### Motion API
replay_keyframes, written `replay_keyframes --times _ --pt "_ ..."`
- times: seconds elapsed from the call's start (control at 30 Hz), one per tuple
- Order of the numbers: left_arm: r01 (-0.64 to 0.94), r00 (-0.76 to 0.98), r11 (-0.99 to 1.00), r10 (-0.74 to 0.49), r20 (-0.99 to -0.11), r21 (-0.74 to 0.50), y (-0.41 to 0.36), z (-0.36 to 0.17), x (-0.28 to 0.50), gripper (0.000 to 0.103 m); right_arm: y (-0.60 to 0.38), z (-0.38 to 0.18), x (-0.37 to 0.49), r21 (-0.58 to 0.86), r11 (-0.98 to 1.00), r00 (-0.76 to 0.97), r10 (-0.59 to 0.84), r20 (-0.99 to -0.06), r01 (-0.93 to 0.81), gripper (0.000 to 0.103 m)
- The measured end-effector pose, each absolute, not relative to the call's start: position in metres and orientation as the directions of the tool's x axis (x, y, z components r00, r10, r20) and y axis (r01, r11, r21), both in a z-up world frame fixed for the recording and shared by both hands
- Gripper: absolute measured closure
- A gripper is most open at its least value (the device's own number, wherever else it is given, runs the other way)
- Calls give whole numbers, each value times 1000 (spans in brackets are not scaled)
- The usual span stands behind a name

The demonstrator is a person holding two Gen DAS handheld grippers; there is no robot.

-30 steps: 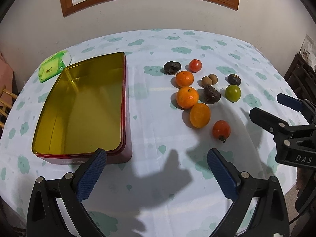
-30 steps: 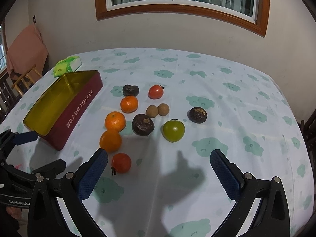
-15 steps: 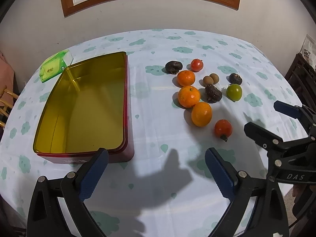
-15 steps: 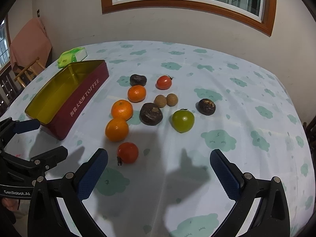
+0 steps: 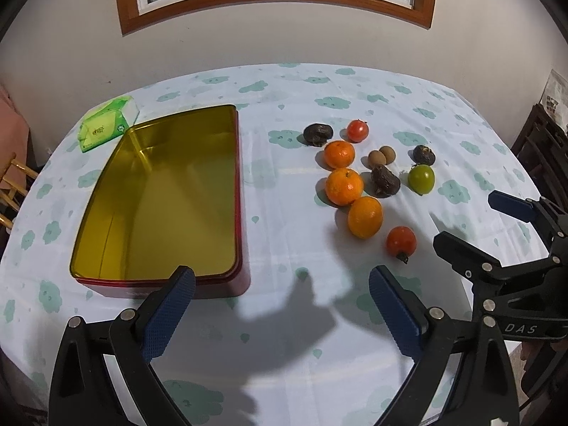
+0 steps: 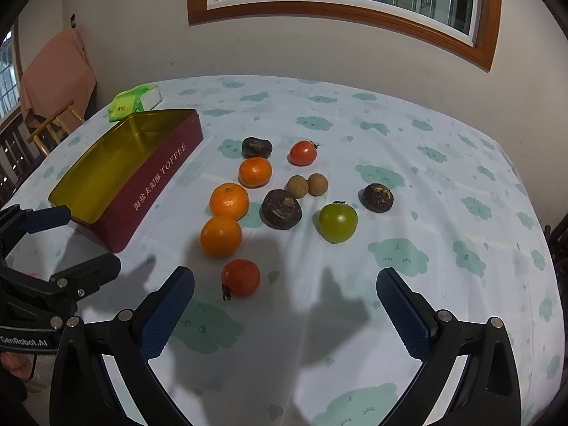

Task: Organize fruits
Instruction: 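Move both tools toward the fruit cluster beside the gold tin, then close the right gripper around the small red tomato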

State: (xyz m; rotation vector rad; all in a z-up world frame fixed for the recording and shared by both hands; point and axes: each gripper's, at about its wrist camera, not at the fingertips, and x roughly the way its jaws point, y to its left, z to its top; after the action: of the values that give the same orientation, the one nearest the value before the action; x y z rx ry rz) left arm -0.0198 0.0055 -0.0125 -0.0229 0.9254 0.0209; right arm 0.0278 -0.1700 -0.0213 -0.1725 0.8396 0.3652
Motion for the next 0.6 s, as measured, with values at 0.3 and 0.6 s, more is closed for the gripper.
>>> replay_keyframes --times 0.3,0.6 --pt "-53 612 999 32 -790 0 15 -9 -21 6 -166 -21 28 -7 922 603 247 -758 -386 11" --pt "-71 617 997 50 -785 8 24 -8 -19 6 -162 -38 31 16 922 577 255 -776 -386 33"
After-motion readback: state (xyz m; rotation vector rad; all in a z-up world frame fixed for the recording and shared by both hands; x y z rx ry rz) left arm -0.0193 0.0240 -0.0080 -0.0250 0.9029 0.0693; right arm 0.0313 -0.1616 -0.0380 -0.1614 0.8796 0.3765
